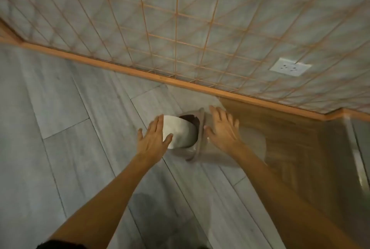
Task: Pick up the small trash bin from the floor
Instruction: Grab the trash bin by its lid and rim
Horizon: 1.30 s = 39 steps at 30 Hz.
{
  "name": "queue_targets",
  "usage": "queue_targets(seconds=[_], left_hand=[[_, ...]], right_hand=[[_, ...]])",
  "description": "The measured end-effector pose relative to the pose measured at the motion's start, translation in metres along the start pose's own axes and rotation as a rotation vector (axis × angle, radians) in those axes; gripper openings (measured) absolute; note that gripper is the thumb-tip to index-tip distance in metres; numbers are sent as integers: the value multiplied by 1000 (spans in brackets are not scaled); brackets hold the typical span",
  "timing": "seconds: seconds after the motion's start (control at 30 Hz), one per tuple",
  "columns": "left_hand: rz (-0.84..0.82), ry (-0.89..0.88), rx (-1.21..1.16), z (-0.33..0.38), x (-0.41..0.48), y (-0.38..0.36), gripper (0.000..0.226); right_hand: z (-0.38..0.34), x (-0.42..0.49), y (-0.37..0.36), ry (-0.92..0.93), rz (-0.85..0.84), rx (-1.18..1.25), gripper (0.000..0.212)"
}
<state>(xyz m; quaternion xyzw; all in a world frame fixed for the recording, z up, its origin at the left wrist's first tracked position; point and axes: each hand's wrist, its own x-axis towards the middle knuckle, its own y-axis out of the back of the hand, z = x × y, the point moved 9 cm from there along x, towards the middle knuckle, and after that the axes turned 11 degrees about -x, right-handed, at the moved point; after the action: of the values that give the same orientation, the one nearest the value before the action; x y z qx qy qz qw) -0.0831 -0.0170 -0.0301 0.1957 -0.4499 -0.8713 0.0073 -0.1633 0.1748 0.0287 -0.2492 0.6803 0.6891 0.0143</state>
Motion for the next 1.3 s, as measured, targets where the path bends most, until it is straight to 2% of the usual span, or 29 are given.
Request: queue_targets(seconds=[0.1,0.23,0.37,0.53,0.67,0.83,0.93,1.03,1.13,1.3], left_hand=[[-29,186,-171,-40,14,-34,79],[-36,386,-562,-73,33,-72,91],[-62,458,-736,-82,44,-97,86],[-116,493,-836,-83,46,-120,74],[-121,540,-925,-86,43,-126,74],[-127,638,-1200,-80,39,-127,75],[-187,640,-1356,-63,41,-121,83],[-178,586,-1453,-43,50,-102,86],[-112,514,-1436,-27,61,-71,83],[-47,377,-1318,1,80,-19,73]], right_hand=[[-6,25,-22,8,41,-3,67],[-17,57,-42,7,73,-19,67],[-22,74,-62,-27,27,-26,66],[-23,84,-69,-77,57,-9,48],[-27,84,-65,-89,59,36,39],[-21,82,-42,-84,125,111,36],[-5,77,-22,-123,185,196,28],[15,72,-6,-179,245,346,31],[31,67,9,-213,321,460,33],[53,55,21,-287,426,674,59]])
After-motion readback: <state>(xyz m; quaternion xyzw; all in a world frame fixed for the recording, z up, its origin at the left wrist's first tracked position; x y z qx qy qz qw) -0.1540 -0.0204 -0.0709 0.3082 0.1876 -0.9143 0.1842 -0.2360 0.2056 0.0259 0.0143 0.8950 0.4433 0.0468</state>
